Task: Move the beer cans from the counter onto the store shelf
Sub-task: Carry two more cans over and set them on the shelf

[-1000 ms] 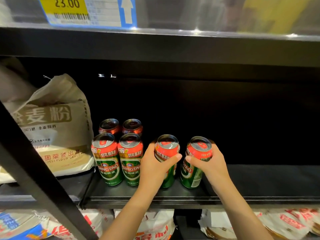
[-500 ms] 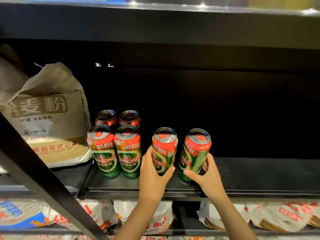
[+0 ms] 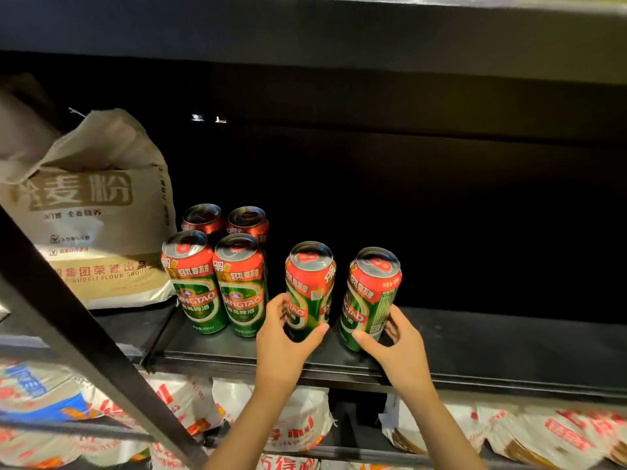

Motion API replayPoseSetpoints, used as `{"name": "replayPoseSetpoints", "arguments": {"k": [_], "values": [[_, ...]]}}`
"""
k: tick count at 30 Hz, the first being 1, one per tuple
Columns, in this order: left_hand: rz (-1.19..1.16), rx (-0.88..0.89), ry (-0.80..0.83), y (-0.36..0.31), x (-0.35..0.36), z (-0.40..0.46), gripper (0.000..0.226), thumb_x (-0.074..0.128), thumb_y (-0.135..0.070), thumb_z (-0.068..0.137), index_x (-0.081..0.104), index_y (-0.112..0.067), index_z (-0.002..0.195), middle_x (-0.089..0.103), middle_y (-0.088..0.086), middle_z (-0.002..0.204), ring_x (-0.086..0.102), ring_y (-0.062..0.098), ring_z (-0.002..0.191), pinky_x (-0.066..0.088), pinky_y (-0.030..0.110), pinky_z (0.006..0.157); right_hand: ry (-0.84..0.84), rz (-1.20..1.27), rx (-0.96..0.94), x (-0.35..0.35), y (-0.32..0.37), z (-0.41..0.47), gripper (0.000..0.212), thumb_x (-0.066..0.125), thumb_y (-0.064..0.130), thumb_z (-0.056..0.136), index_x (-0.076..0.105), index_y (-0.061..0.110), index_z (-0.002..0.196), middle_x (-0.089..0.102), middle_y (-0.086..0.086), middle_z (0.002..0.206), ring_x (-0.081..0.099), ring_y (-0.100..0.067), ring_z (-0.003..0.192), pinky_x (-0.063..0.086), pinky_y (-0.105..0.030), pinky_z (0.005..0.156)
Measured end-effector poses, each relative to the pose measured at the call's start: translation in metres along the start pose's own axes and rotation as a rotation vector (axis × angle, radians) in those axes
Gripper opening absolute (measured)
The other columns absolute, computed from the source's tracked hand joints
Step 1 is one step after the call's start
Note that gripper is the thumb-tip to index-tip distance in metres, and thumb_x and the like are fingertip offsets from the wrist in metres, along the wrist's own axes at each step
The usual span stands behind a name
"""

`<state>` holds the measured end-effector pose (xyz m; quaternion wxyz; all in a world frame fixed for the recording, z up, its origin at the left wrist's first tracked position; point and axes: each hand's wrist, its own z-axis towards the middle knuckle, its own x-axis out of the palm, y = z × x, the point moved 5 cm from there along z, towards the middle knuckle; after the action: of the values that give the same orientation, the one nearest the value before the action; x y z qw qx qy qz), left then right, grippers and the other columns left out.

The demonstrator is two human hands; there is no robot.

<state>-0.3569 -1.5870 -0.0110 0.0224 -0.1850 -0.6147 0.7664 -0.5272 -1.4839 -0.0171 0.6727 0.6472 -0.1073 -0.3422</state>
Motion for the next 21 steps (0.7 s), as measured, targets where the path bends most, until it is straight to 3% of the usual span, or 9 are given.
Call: {"name": "replayPoseSetpoints", "arguments": {"k": [3, 6, 9, 11, 15, 19, 21], "values": [[0.037, 0.062, 0.025, 0.0033, 0.0003, 0.0005, 0.058, 0.077, -0.029, 0.074, 0.05, -0.03, 0.126, 0.057, -0.021, 0.113, 0.051, -0.008, 0.108, 0.039, 0.003, 0.088, 0.024, -0.004, -0.006, 0.0017, 0.0004, 0.0005, 0.056, 0.077, 0.027, 0.074, 0.05, 0.041, 0.121, 0.06, 0.025, 0.117, 0.055, 0.004, 0.112, 0.046, -0.017, 0.092], [0.115, 0.116, 0.035, 0.0044, 0.0011, 0.0006, 0.051, 0.072, -0.035, 0.078, 0.053, -0.025, 0.123, 0.054, -0.015, 0.105, 0.052, 0.003, 0.103, 0.044, 0.015, 0.09, 0.059, -0.015, 0.009, 0.0042, -0.0003, 0.0005, 0.064, 0.077, 0.03, 0.074, 0.042, 0.039, 0.127, 0.053, 0.026, 0.124, 0.047, 0.009, 0.117, 0.039, -0.005, 0.086], [0.112, 0.088, 0.035, 0.003, 0.0031, -0.0008, 0.056, 0.072, -0.035, 0.077, 0.045, -0.029, 0.125, 0.051, -0.024, 0.11, 0.049, -0.009, 0.107, 0.037, 0.004, 0.087, 0.069, -0.027, 0.02, 0.0068, -0.0008, 0.0021, 0.075, 0.084, 0.034, 0.065, 0.042, 0.034, 0.127, 0.052, 0.023, 0.122, 0.046, 0.018, 0.109, 0.041, -0.003, 0.078], [0.05, 0.034, 0.022, 0.0021, 0.0031, -0.0019, 0.069, 0.078, -0.03, 0.073, 0.034, -0.034, 0.126, 0.042, -0.034, 0.113, 0.044, -0.019, 0.103, 0.034, -0.002, 0.082, 0.036, -0.061, 0.001, 0.0064, -0.0008, 0.0034, 0.074, 0.085, 0.035, 0.063, 0.043, 0.035, 0.124, 0.051, 0.019, 0.122, 0.047, 0.013, 0.111, 0.041, -0.005, 0.079], [0.061, 0.013, -0.002, 0.0055, 0.0048, -0.0021, 0.07, 0.082, -0.028, 0.067, 0.036, -0.031, 0.12, 0.042, -0.032, 0.109, 0.047, -0.009, 0.098, 0.036, -0.001, 0.079, 0.005, -0.072, -0.011, 0.0026, -0.0011, 0.0018, 0.07, 0.084, 0.03, 0.066, 0.043, 0.038, 0.121, 0.052, 0.027, 0.115, 0.047, 0.017, 0.105, 0.039, 0.001, 0.078], [0.061, 0.038, 0.01, 0.0096, 0.0056, -0.0032, 0.067, 0.079, -0.025, 0.072, 0.045, -0.022, 0.13, 0.052, -0.02, 0.117, 0.048, -0.008, 0.108, 0.035, -0.001, 0.089, 0.017, -0.061, -0.007, -0.0003, -0.0057, 0.0008, 0.068, 0.083, 0.027, 0.068, 0.043, 0.037, 0.122, 0.054, 0.024, 0.116, 0.05, 0.008, 0.109, 0.037, -0.003, 0.085], [0.103, 0.09, 0.027, 0.0088, 0.0054, -0.0026, 0.062, 0.077, -0.027, 0.075, 0.048, -0.022, 0.13, 0.054, -0.013, 0.12, 0.05, -0.002, 0.113, 0.036, 0.004, 0.093, 0.04, -0.067, -0.007, -0.0001, -0.0068, 0.001, 0.066, 0.082, 0.026, 0.07, 0.044, 0.035, 0.124, 0.054, 0.025, 0.117, 0.049, 0.011, 0.109, 0.037, 0.0, 0.083]]}}
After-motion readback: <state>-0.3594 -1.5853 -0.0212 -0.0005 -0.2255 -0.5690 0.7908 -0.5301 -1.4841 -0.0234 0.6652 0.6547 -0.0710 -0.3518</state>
